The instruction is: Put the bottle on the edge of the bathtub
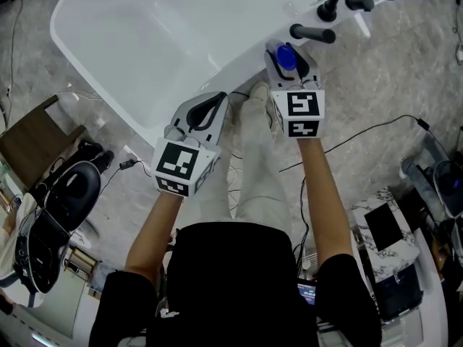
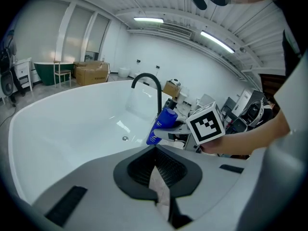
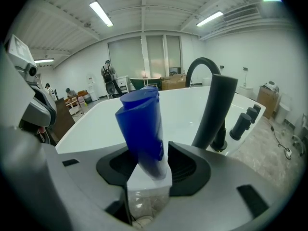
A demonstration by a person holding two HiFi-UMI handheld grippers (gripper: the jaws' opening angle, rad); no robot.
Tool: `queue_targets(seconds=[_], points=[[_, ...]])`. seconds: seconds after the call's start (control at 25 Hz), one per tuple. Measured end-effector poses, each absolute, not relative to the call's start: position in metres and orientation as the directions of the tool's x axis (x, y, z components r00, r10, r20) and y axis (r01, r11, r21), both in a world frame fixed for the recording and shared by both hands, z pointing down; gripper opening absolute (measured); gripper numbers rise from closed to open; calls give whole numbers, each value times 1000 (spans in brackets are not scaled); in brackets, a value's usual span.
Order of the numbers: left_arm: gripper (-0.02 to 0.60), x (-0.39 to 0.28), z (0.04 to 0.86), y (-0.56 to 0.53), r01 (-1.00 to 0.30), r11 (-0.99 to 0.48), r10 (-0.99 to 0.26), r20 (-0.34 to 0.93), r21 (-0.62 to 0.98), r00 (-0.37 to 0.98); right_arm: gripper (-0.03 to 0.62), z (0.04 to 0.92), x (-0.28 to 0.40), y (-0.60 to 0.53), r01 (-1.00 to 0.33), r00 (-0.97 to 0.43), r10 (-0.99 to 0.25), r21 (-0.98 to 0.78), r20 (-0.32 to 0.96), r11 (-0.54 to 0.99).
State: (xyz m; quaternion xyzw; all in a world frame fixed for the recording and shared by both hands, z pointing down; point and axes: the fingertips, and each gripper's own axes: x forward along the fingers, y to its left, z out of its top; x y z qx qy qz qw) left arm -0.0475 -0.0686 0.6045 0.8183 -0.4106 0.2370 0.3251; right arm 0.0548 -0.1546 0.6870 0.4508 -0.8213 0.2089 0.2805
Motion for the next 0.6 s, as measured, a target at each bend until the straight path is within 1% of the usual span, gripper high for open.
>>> queue_targets(seconds=[0.16, 0.6], points=[[15, -46, 602, -70, -824, -457, -520, 651, 336, 553, 199, 685, 57, -152, -858, -440, -622, -98, 648, 505], [14, -37, 583, -73, -813, -481, -526, 634, 330, 568, 207, 673, 67, -136, -865, -428, -608, -108, 668, 490]])
